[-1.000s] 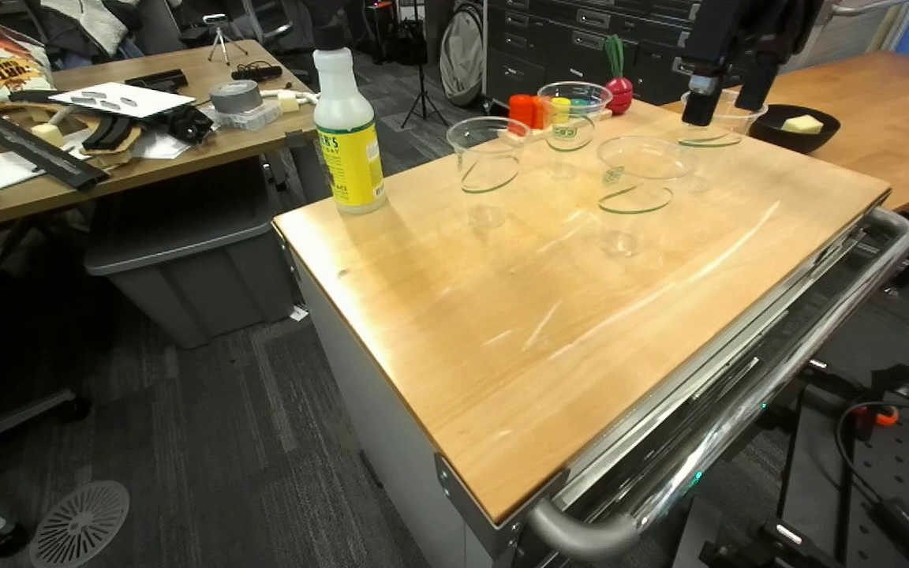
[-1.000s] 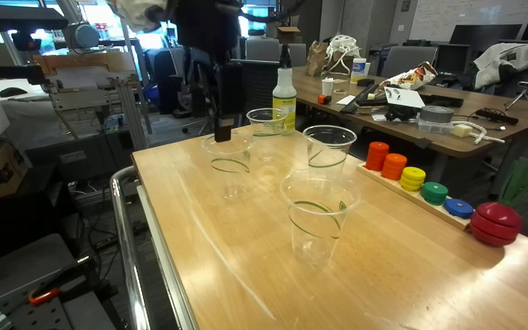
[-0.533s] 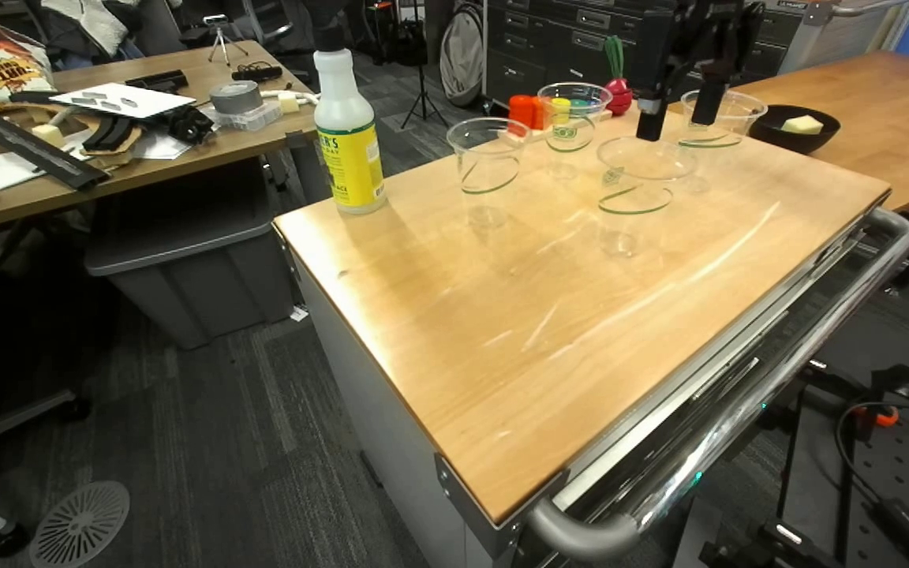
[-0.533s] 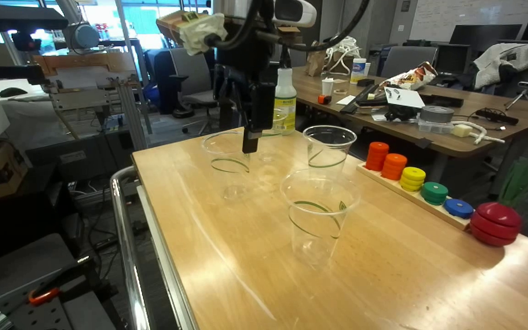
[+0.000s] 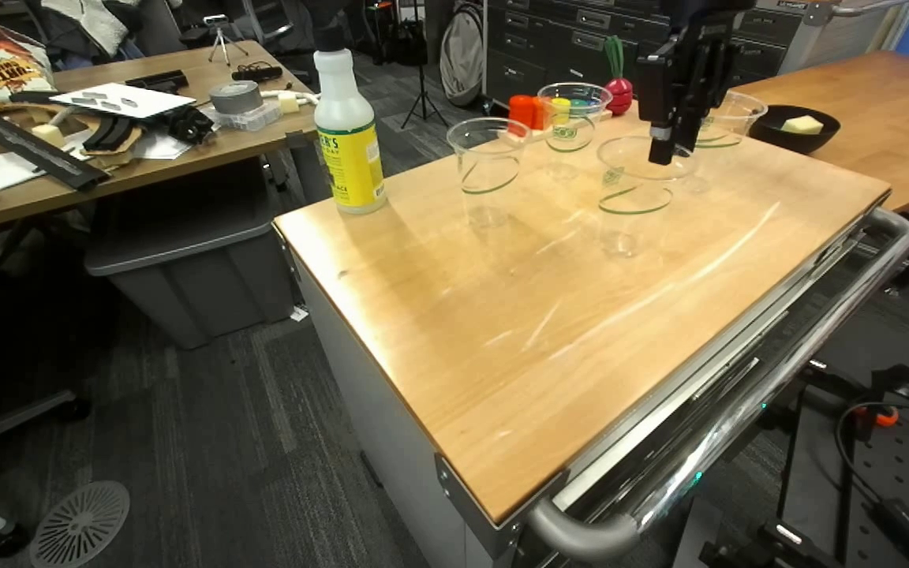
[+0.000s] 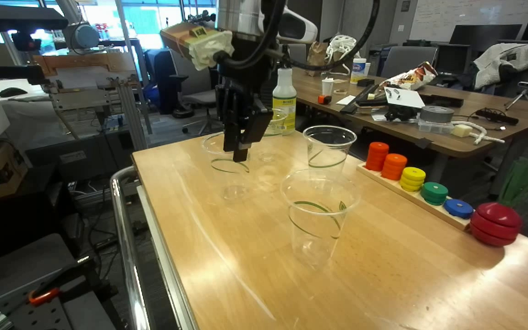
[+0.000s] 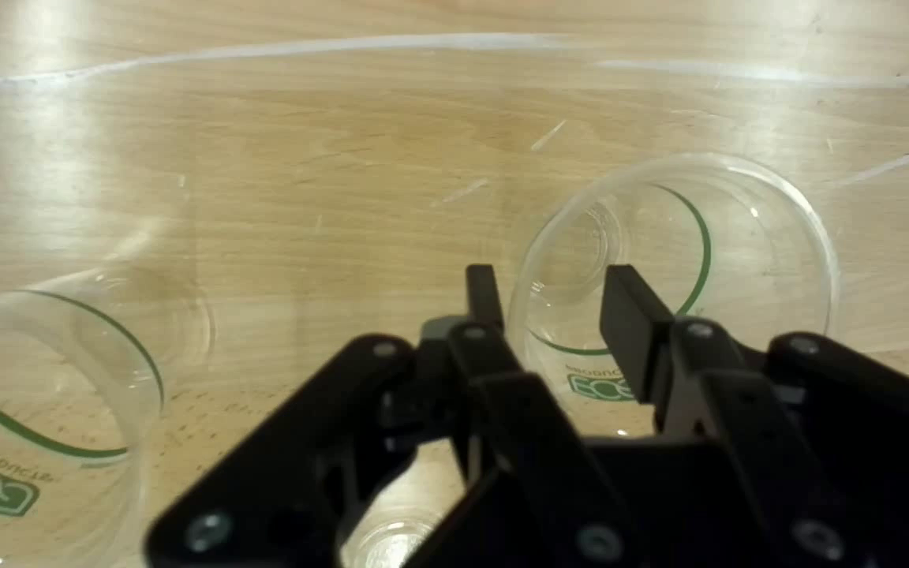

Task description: Stack all four of the plastic cups together

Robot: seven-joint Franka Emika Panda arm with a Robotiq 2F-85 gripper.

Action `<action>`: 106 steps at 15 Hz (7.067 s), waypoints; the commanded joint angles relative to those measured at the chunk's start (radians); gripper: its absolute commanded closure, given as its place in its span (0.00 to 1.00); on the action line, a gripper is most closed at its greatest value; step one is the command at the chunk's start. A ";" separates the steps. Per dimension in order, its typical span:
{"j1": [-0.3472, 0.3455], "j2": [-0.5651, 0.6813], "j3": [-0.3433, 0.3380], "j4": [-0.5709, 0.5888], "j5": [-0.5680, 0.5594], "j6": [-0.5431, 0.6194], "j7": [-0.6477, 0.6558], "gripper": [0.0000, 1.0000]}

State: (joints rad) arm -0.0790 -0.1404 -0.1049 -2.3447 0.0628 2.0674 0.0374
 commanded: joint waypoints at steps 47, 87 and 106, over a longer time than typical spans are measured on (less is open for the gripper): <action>-0.062 0.546 0.034 0.892 0.325 -0.562 -0.228 0.98; -0.044 0.655 0.068 0.898 0.132 -0.540 -0.173 0.94; -0.144 0.058 -0.027 0.355 0.390 -0.319 -0.273 0.98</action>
State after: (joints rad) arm -0.2384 0.0257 -0.0971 -1.9210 0.4603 1.7055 -0.2680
